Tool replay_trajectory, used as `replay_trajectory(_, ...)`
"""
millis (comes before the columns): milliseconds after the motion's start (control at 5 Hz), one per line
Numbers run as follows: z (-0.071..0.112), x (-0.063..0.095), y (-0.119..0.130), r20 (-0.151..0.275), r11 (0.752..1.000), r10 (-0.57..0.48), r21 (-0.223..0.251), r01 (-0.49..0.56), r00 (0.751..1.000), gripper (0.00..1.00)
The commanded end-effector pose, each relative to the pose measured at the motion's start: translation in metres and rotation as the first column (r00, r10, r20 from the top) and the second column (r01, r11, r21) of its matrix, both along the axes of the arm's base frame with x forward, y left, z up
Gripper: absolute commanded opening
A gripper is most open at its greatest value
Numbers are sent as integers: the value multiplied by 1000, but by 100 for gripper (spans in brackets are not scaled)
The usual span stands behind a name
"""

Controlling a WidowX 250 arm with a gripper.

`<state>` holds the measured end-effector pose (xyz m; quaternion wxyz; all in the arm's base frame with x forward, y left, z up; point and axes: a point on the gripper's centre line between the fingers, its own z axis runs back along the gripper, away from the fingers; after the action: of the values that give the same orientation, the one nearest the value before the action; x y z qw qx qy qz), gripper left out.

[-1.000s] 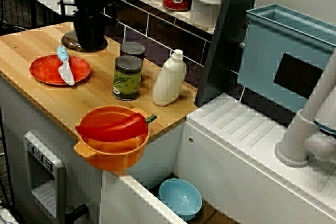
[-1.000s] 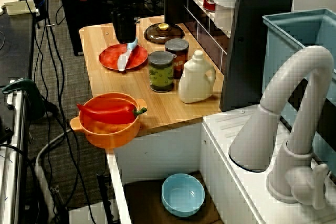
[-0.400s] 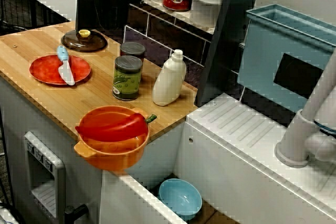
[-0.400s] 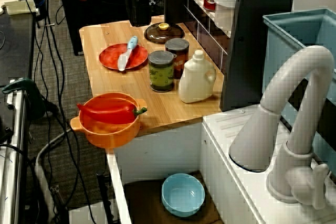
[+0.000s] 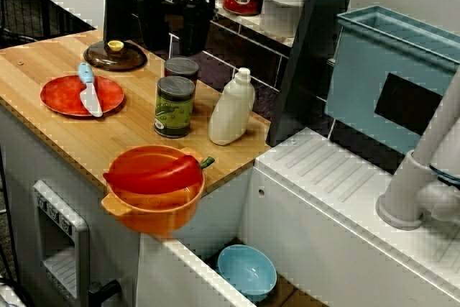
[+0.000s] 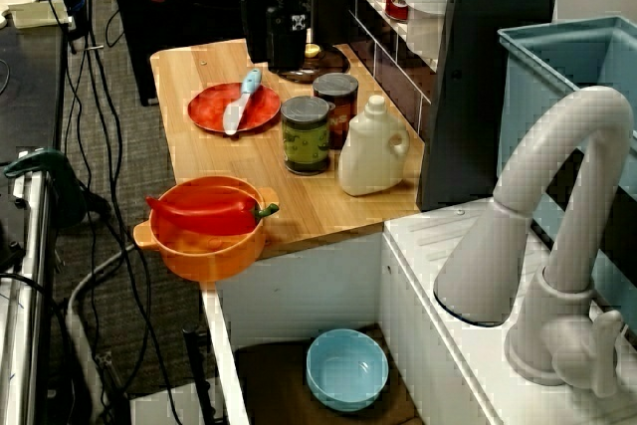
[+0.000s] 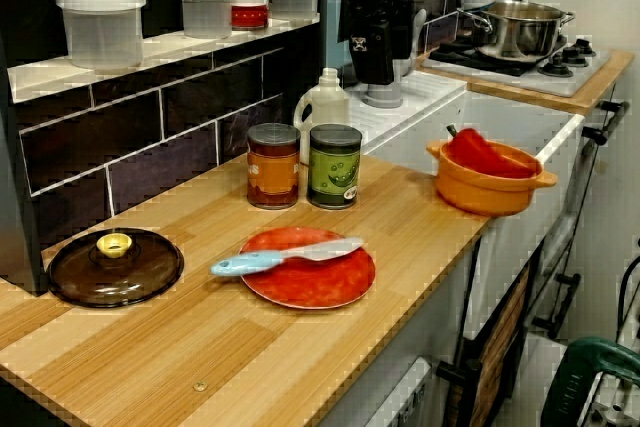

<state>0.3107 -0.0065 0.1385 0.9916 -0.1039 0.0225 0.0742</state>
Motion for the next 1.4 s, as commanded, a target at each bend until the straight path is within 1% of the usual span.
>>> replay_trajectory(0, 13, -6, -22, 101, 998, -45, 50, 40, 994, 100)
replay_trajectory(200, 4, 8, -29, 121, 994, -77, 83, 67, 990, 100)
replay_trajectory(600, -9, 25, -29, 215, 980, -158, 153, 127, 964, 100)
replay_trajectory(800, -16, 36, -28, 197, 978, -154, 169, 122, 968, 100)
replay_trajectory(1000, -15, 39, -26, 207, 978, -153, 169, 119, 966, 100)
replay_trajectory(1200, -22, 43, -26, 193, 981, -138, 163, 106, 972, 100)
